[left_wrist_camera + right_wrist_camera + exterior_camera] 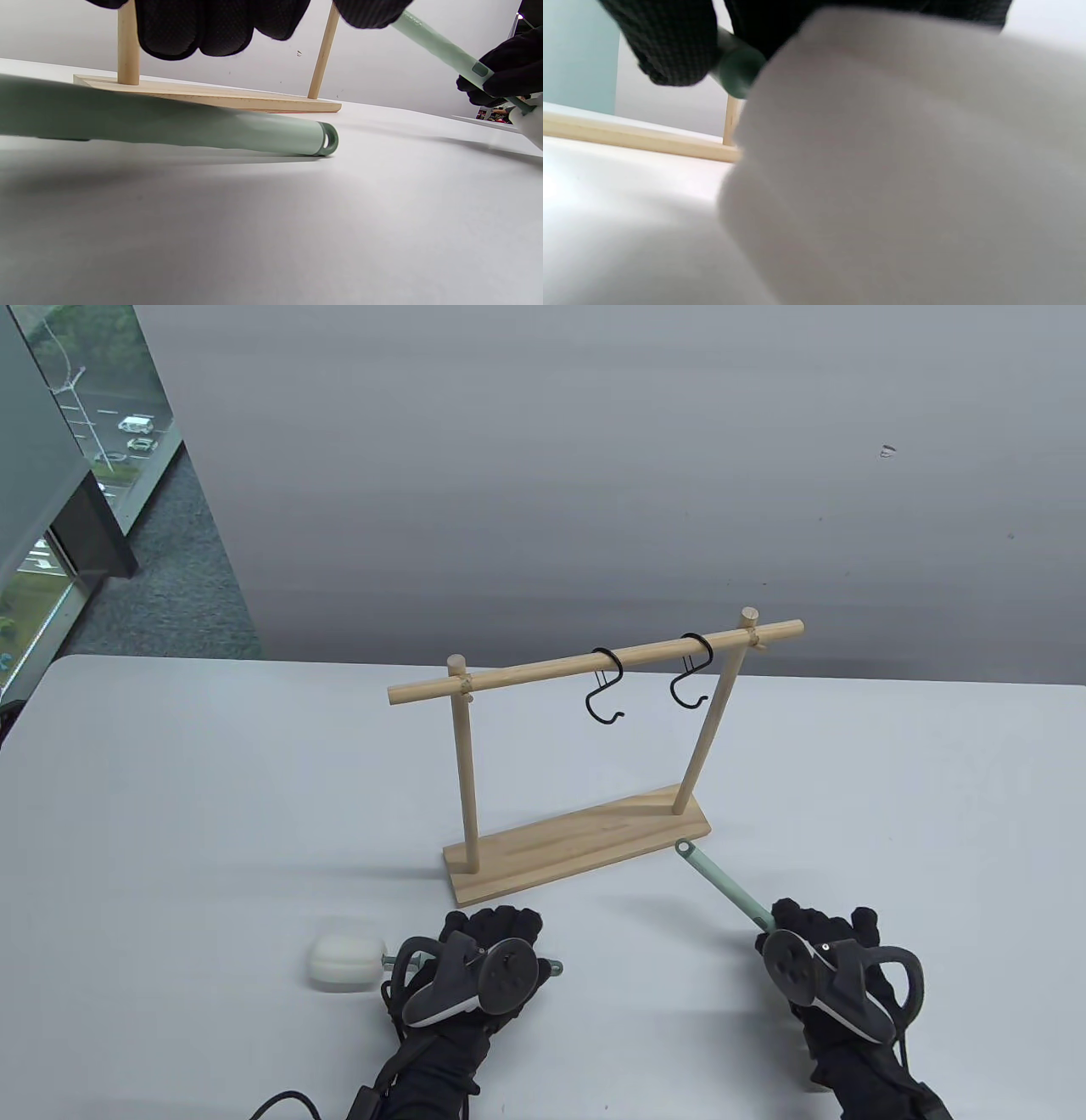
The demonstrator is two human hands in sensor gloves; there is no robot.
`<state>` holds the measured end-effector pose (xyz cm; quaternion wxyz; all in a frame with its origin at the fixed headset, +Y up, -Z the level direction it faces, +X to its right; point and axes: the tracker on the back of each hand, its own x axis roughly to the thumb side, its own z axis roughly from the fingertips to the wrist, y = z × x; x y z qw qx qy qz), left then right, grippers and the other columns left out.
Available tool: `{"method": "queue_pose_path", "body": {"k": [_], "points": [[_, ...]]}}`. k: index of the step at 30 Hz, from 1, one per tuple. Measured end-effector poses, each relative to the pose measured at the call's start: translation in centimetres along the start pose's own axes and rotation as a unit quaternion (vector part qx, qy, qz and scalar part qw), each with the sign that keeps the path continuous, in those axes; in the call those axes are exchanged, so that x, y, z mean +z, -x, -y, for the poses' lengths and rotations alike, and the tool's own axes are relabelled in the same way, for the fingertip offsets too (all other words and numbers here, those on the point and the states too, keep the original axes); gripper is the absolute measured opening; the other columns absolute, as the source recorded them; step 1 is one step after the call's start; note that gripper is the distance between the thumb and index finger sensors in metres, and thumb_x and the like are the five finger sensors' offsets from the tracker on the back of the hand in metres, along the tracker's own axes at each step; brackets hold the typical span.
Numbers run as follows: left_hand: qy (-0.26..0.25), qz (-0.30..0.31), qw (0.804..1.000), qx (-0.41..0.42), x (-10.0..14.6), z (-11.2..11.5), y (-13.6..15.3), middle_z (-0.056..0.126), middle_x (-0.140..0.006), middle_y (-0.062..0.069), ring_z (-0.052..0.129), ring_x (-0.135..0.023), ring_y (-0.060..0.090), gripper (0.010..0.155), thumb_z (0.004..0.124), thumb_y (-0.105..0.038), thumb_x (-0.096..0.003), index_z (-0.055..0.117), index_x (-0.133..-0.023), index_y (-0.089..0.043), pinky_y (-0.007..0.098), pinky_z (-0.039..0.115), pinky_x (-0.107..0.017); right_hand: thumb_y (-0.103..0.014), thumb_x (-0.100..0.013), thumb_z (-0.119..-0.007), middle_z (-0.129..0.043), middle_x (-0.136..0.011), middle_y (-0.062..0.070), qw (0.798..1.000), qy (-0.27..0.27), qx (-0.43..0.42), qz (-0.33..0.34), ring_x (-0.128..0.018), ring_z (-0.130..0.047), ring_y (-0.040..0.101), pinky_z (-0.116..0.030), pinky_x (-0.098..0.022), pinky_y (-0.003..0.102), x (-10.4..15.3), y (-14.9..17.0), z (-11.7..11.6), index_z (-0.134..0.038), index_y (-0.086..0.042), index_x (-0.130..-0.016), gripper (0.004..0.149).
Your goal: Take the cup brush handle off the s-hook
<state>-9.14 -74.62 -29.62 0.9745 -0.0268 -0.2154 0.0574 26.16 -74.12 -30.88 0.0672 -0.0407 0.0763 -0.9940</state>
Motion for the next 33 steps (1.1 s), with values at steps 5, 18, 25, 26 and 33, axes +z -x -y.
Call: {"method": "queue_pose_path", "body": {"k": [5,18,25,26,33], "points": [[0.006,0.0,1.0,-0.004,0.0,0.0,-0.1,0.073,-0.104,0.019,0.08,-0.09,0.047,0.062,0.066,-0.05,-0.0493,0.063,-0.101,-0.015,0.064,0.058,-0.065,-0.045,-0.044,-0.074,-0.09,-0.077,0.012,0.999,-0.036,0.01,-0.003,-0.066,-0.098,0.033,-0.058,-0.061,0.063,-0.3,0.1,-0.8,-0.076,-0.01,-0.087,0.056],[0.017,-0.003,1.0,-0.008,0.0,0.0,-0.1,0.073,-0.104,0.02,0.08,-0.091,0.047,0.063,0.066,-0.051,-0.0493,0.062,-0.101,-0.015,0.064,0.058,-0.065,-0.045,-0.045,-0.073,-0.09,-0.078,0.012,0.992,-0.117,0.04,0.0,-0.067,-0.098,0.032,-0.056,-0.062,0.064,-0.7,-0.8,-2.2,-0.075,-0.01,-0.088,0.055],[0.019,-0.003,1.0,-0.01,0.0,0.0,-0.2,0.073,-0.104,0.019,0.08,-0.091,0.047,0.063,0.066,-0.051,-0.0492,0.062,-0.101,-0.015,0.064,0.058,-0.065,-0.045,-0.045,-0.073,-0.09,-0.078,0.012,0.99,-0.133,0.045,-0.001,-0.068,-0.097,0.032,-0.056,-0.062,0.064,-0.6,-0.8,-2.1,-0.075,-0.01,-0.088,0.055],[0.019,-0.003,1.0,-0.01,0.0,0.1,-0.2,0.073,-0.104,0.02,0.08,-0.091,0.047,0.063,0.066,-0.051,-0.0493,0.062,-0.101,-0.015,0.064,0.058,-0.065,-0.044,-0.045,-0.073,-0.089,-0.079,0.012,0.99,-0.137,0.047,-0.002,-0.068,-0.097,0.033,-0.056,-0.062,0.064,-0.6,-0.9,-2.1,-0.075,-0.01,-0.088,0.055],[0.02,-0.002,1.0,-0.013,0.0,0.1,-0.2,0.073,-0.104,0.02,0.08,-0.091,0.047,0.063,0.066,-0.051,-0.0493,0.062,-0.101,-0.015,0.064,0.058,-0.065,-0.044,-0.045,-0.073,-0.089,-0.079,0.012,0.987,-0.149,0.052,-0.002,-0.069,-0.097,0.033,-0.056,-0.062,0.064,-0.5,-1.0,-1.9,-0.074,-0.01,-0.089,0.055]]}}
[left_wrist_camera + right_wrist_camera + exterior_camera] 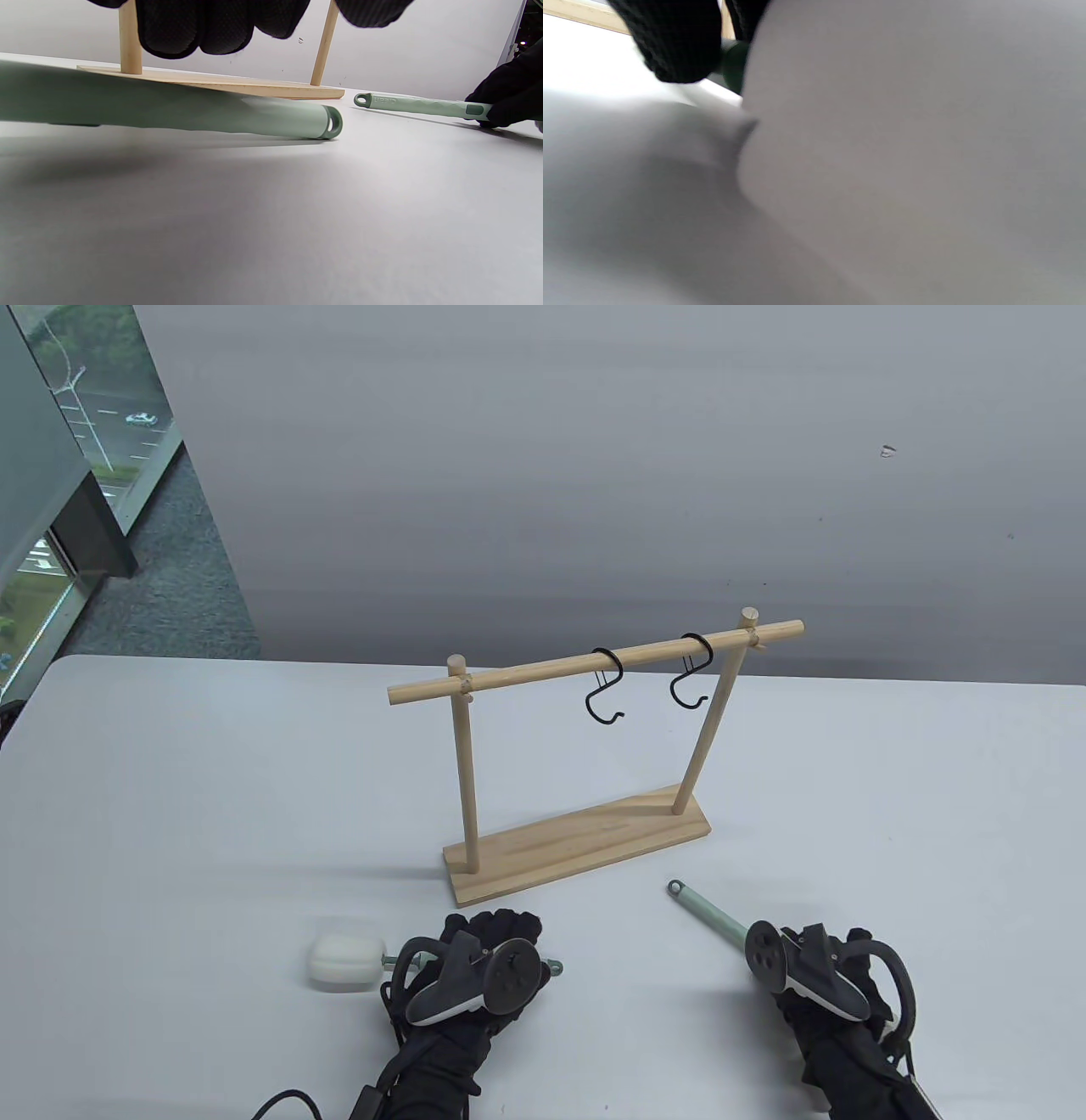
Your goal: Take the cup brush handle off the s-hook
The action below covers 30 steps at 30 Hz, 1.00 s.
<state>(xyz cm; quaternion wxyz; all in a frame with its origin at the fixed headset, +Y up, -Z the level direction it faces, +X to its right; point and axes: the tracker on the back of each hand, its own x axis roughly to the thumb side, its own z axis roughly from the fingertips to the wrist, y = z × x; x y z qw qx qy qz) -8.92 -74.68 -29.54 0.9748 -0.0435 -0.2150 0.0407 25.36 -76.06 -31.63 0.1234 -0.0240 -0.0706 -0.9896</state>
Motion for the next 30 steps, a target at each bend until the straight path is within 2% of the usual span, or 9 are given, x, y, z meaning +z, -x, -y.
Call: {"method": "queue_pose_path", "body": {"k": [13,30], "points": [[0.0,0.0,1.0,0.0,0.0,0.0,0.0,0.073,-0.104,0.02,0.08,-0.091,0.047,0.063,0.066,-0.051,-0.0492,0.062,-0.101,-0.015,0.064,0.058,-0.065,-0.043,-0.046,-0.072,-0.088,-0.08,0.012,1.0,0.002,-0.007,0.001,-0.07,-0.096,0.033,-0.056,-0.062,0.064,0.0,0.0,0.0,-0.074,-0.01,-0.089,0.055],[-0.005,-0.005,1.0,-0.006,0.0,0.0,0.0,0.07,-0.105,0.021,0.077,-0.092,0.049,0.063,0.066,-0.05,-0.0492,0.061,-0.101,-0.015,0.065,0.056,-0.065,-0.042,-0.046,-0.071,-0.087,-0.082,0.013,0.998,0.054,-0.019,-0.016,-0.072,-0.095,0.035,-0.054,-0.063,0.064,0.9,0.7,1.3,-0.073,-0.011,-0.09,0.053]]}}
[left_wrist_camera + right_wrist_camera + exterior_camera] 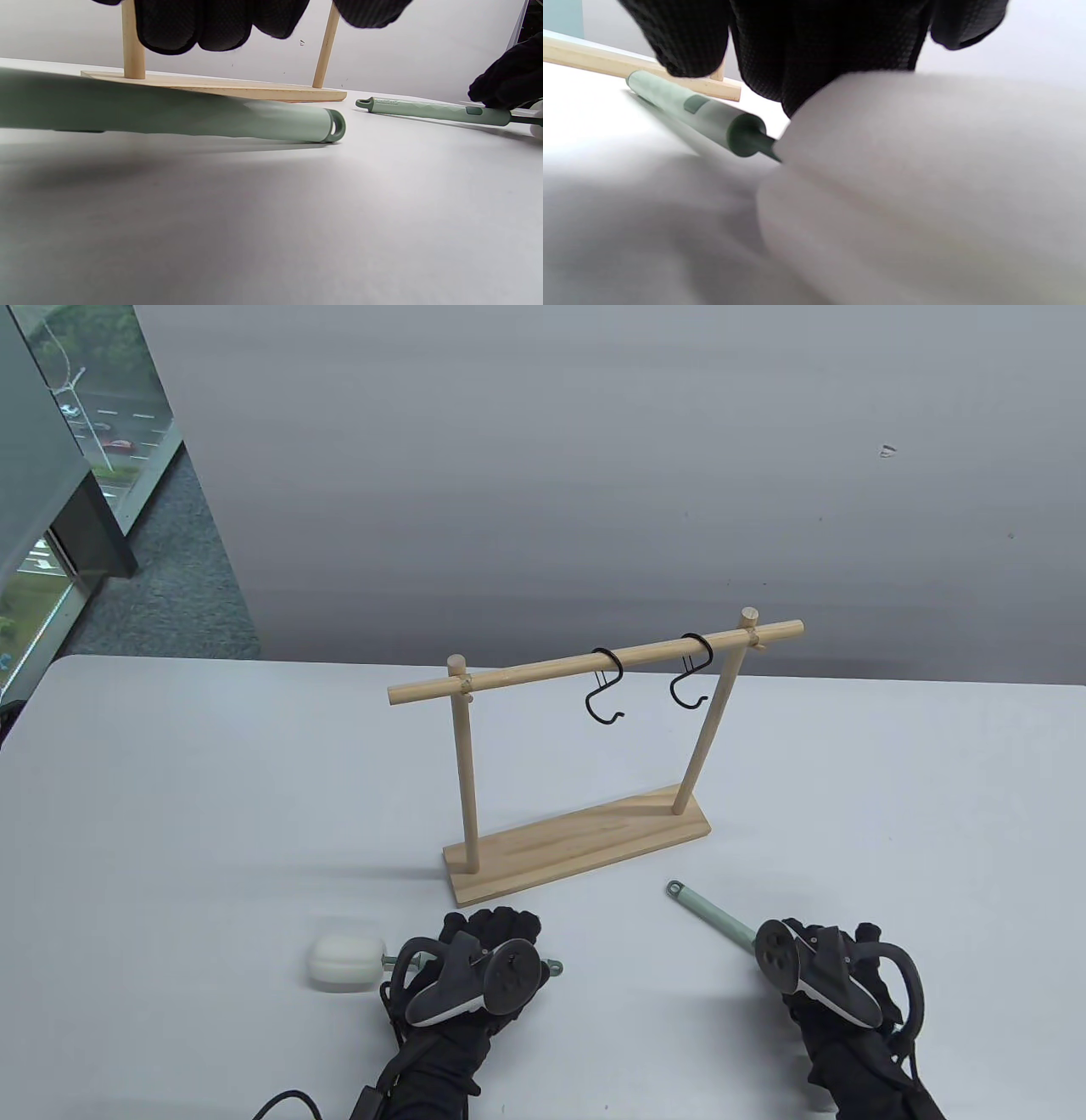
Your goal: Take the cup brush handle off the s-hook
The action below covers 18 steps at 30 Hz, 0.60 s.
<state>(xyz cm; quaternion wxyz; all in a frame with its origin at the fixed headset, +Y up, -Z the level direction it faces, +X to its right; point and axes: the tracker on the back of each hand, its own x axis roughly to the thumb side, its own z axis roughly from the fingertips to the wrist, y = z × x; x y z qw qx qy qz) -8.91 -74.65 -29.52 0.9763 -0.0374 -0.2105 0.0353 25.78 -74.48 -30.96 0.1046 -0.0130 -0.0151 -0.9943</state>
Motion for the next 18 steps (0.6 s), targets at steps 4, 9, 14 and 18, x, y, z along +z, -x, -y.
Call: {"method": "queue_pose_path", "body": {"k": [4,9,14,18], "points": [[-0.001,-0.004,1.0,-0.016,0.0,0.0,-0.1,0.065,-0.107,0.022,0.072,-0.095,0.05,0.064,0.066,-0.05,-0.0492,0.059,-0.102,-0.015,0.066,0.054,-0.066,-0.045,-0.046,-0.07,-0.081,-0.088,0.016,1.0,0.023,-0.009,0.006,-0.078,-0.09,0.039,-0.051,-0.063,0.065,0.4,-0.2,0.4,-0.069,-0.011,-0.094,0.058],[0.006,-0.012,0.999,-0.04,-0.2,0.1,-0.3,0.05,-0.113,0.025,0.055,-0.102,0.054,0.071,0.065,-0.051,-0.0495,0.043,-0.107,-0.016,0.07,0.044,-0.068,-0.052,-0.046,-0.066,-0.065,-0.1,0.022,0.998,0.05,-0.026,0.035,-0.091,-0.072,0.049,-0.043,-0.064,0.07,0.9,-0.9,0.6,-0.058,-0.012,-0.1,0.068],[0.028,-0.026,0.997,-0.067,-0.3,0.4,-0.3,0.031,-0.116,0.027,0.035,-0.105,0.057,0.078,0.062,-0.054,-0.0497,0.029,-0.108,-0.016,0.072,0.037,-0.068,-0.061,-0.044,-0.058,-0.041,-0.109,0.027,0.994,0.066,-0.026,0.082,-0.101,-0.044,0.059,-0.032,-0.064,0.074,1.4,-2.5,0.7,-0.039,-0.013,-0.108,0.082],[0.061,-0.045,0.992,-0.097,-0.3,0.8,-0.3,0.019,-0.116,0.028,0.024,-0.105,0.059,0.085,0.057,-0.063,-0.0487,0.017,-0.108,-0.017,0.073,0.031,-0.068,-0.066,-0.043,-0.054,-0.028,-0.112,0.026,0.989,0.086,0.0,0.124,-0.103,-0.03,0.06,-0.026,-0.064,0.075,1.7,-3.8,0.6,-0.03,-0.015,-0.109,0.086]]}}
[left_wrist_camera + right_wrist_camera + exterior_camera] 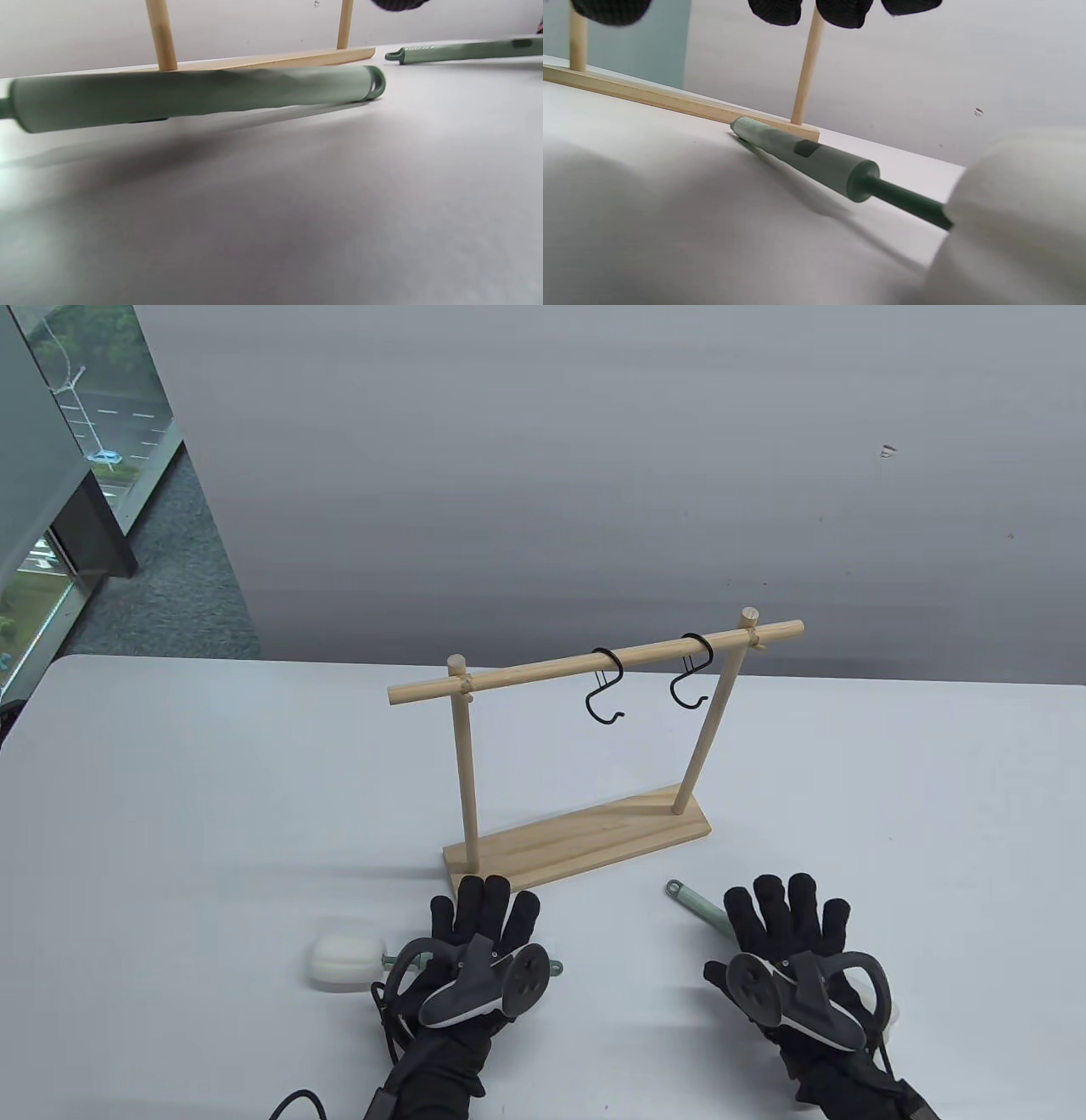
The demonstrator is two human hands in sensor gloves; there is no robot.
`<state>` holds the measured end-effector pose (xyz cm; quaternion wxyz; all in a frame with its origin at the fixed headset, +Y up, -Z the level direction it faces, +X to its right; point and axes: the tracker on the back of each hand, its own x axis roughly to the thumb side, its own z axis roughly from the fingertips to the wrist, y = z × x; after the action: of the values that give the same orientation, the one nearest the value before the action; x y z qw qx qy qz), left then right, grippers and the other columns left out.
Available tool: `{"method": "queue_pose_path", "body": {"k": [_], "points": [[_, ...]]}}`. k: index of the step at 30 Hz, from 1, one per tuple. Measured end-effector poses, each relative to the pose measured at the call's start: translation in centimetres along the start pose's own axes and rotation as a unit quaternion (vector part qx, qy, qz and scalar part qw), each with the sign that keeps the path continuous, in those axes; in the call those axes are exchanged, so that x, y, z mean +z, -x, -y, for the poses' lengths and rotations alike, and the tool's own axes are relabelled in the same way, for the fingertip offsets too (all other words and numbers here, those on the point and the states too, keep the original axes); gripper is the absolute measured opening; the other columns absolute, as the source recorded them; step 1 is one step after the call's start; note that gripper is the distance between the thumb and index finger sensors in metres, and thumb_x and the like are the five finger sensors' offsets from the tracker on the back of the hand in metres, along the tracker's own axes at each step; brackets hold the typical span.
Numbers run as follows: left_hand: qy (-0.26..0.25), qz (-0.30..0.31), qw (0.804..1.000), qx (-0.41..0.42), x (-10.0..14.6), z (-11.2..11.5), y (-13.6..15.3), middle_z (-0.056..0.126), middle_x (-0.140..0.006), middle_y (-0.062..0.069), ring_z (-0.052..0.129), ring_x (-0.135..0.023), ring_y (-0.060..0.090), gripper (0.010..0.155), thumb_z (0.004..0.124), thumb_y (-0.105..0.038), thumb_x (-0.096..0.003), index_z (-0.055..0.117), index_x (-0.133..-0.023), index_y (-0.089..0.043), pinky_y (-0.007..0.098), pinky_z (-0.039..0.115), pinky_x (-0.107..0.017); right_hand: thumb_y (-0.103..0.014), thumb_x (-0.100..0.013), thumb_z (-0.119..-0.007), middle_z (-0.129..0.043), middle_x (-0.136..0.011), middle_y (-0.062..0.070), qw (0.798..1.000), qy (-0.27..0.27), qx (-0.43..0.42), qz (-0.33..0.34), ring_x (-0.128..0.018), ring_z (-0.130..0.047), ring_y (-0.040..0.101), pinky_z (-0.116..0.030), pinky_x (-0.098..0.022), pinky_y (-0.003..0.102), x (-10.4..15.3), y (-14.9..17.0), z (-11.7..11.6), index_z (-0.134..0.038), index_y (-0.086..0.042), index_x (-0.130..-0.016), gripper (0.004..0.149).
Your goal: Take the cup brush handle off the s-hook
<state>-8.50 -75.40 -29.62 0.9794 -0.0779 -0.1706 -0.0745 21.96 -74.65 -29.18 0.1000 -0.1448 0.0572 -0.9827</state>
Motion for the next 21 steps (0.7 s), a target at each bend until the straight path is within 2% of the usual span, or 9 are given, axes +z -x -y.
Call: {"method": "queue_pose_path", "body": {"k": [2,7,21], "points": [[0.01,-0.005,1.0,-0.02,0.0,0.0,0.0,0.012,-0.115,0.028,0.018,-0.105,0.059,0.088,0.055,-0.066,-0.0485,0.01,-0.107,-0.018,0.073,0.028,-0.068,-0.066,-0.043,-0.053,-0.026,-0.112,0.027,1.0,0.02,0.01,0.019,-0.103,-0.027,0.06,-0.024,-0.064,0.076,0.0,-0.6,0.1,-0.029,-0.016,-0.109,0.087],[0.004,0.0,1.0,-0.021,0.1,0.1,-0.1,0.004,-0.114,0.028,0.014,-0.104,0.059,0.089,0.053,-0.067,-0.0481,0.007,-0.106,-0.017,0.074,0.025,-0.068,-0.067,-0.043,-0.052,-0.023,-0.111,0.027,0.999,0.019,0.012,0.034,-0.102,-0.024,0.061,-0.022,-0.063,0.076,0.1,-1.3,0.2,-0.028,-0.015,-0.109,0.087],[0.014,-0.001,1.0,-0.021,0.1,0.2,-0.1,0.004,-0.113,0.029,0.014,-0.104,0.059,0.089,0.053,-0.067,-0.0482,0.006,-0.105,-0.017,0.074,0.025,-0.068,-0.065,-0.043,-0.053,-0.025,-0.111,0.028,1.0,0.009,0.011,0.027,-0.102,-0.028,0.061,-0.023,-0.063,0.076,0.0,-1.2,0.1,-0.03,-0.014,-0.109,0.086]]}}
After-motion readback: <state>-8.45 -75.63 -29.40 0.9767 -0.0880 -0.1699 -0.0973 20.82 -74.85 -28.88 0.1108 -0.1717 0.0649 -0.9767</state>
